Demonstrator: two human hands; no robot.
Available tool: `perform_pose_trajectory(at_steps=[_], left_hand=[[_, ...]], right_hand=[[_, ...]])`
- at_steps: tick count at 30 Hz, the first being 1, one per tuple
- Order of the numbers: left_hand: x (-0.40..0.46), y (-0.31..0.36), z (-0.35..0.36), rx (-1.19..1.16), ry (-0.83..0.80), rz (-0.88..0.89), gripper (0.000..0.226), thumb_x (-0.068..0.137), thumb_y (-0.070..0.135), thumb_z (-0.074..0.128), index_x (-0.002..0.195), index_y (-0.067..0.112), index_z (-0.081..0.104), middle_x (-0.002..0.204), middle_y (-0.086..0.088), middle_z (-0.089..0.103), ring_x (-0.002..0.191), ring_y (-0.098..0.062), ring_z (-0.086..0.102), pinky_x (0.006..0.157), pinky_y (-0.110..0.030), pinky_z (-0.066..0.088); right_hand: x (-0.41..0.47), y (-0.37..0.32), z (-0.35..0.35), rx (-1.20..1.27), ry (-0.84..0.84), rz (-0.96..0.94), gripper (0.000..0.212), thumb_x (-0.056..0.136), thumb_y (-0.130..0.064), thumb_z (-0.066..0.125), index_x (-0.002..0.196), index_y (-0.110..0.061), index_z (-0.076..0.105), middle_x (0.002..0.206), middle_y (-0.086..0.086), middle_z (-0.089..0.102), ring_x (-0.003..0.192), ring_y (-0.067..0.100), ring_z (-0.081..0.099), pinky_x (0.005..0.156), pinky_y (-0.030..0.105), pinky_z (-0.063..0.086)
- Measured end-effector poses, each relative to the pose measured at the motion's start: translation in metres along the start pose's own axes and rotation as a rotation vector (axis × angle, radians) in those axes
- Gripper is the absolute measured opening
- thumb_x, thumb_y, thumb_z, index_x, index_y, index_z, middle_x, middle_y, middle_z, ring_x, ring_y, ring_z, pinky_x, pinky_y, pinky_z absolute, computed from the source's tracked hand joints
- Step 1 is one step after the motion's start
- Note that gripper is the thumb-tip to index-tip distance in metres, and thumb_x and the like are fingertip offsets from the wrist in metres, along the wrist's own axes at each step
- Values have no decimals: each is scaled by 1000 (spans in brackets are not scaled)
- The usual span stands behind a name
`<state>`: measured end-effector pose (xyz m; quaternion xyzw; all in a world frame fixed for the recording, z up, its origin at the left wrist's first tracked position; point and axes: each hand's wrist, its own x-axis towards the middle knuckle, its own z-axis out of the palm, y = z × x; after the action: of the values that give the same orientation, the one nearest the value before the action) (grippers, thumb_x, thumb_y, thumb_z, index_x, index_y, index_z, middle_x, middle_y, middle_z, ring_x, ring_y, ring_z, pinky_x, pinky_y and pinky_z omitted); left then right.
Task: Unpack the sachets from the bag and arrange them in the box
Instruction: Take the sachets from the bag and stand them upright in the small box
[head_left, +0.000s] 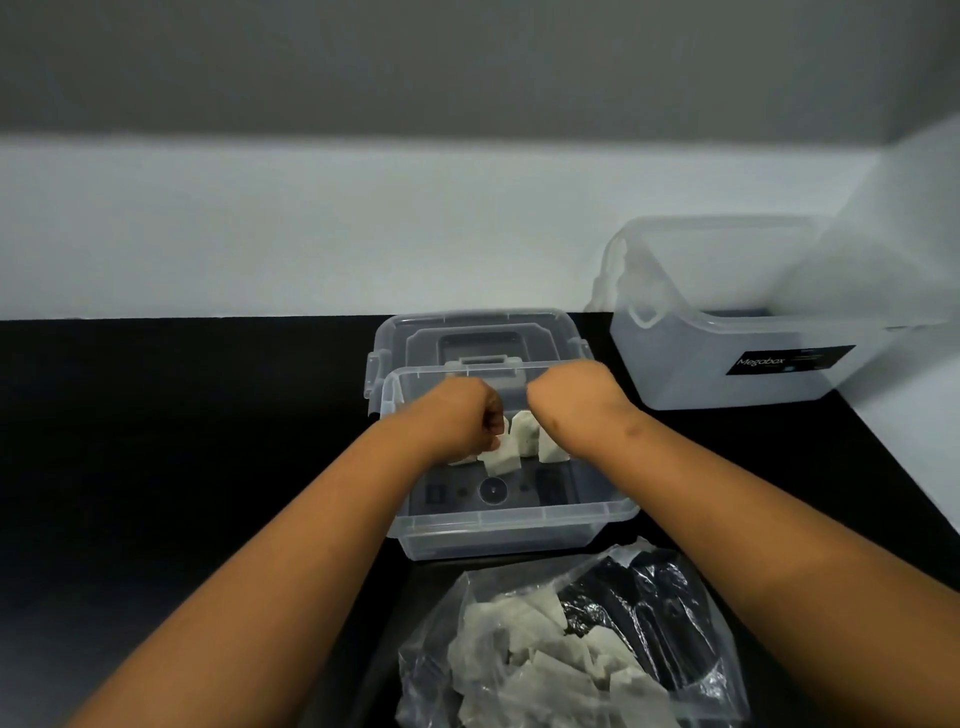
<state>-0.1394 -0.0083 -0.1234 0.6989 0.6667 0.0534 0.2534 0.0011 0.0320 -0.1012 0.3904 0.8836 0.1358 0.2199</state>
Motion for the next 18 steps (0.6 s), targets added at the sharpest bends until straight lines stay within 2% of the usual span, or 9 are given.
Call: perform_pose_trajectory(at_steps=[5,7,9,14,18], left_hand=[[18,20,7,-17,-46,55,18,85,15,70,102,13,69,88,3,64,81,-13,61,78,-25,49],[29,28,13,-5,-74,72,18,84,16,71,101,13,70,94,0,69,85,-15,62,81,-27,50],[39,33,19,40,-95,86,18,83,19,72,100,14,71,98,0,70,84,-13,60,78,-25,47],[57,41,30,102,-88,87,16,85,17,70,100,12,70,100,-5,69,85,-16,58,76,-25,42],[62,44,35,176,-37,91,15,86,16,68,100,13,70,101,-5,69,84,-17,59,73,-25,41]], right_hand=[[-32,20,-11,102,155,136,18,80,4,59,77,-13,56,60,-1,39,53,17,39,50,28,32],[-47,30,-6,186,205,195,10,83,-6,65,86,-15,67,65,-2,53,57,18,48,49,25,34],[-64,38,0,282,198,212,8,90,-20,62,91,-21,70,75,-1,62,65,21,57,49,25,35],[-107,44,17,423,268,242,18,92,-40,55,92,-28,69,84,-5,67,79,20,64,61,29,48],[-127,42,30,483,270,244,25,92,-49,53,92,-29,68,81,-7,67,77,16,63,64,30,50]])
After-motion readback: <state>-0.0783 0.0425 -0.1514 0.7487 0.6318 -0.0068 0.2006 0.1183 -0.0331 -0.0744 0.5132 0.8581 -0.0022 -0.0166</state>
